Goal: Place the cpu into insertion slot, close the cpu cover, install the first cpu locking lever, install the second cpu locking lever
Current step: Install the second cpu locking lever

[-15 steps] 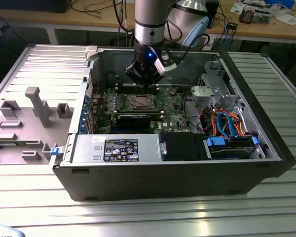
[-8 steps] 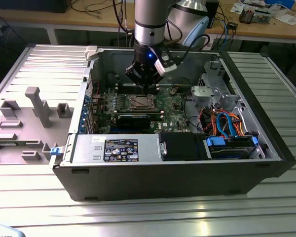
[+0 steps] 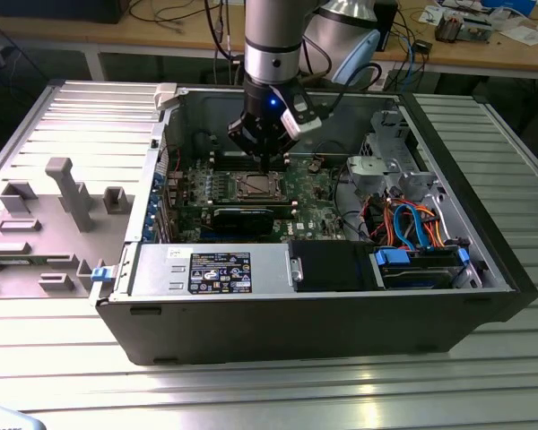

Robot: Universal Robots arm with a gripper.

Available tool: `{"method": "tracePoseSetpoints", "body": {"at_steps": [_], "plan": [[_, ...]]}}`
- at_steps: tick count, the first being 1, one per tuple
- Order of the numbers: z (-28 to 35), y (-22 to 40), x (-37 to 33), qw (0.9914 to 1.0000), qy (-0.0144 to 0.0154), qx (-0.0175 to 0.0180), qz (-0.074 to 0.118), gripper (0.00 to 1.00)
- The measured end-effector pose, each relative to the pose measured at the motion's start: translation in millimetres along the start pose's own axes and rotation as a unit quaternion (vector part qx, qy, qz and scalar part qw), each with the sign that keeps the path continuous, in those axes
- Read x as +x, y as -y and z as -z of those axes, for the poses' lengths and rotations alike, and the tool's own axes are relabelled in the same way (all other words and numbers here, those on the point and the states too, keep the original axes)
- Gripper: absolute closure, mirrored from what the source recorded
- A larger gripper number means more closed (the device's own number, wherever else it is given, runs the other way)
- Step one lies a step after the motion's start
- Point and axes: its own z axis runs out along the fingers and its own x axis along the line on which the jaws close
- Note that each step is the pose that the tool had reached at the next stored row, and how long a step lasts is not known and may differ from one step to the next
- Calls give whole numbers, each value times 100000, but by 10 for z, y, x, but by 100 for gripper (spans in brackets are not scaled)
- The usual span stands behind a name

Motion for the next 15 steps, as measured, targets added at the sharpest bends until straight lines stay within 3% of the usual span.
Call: {"method": "tracePoseSetpoints", "body": {"at_steps": [15], "plan": [[-13, 51, 3, 100000, -1, 3, -3, 89]]}}
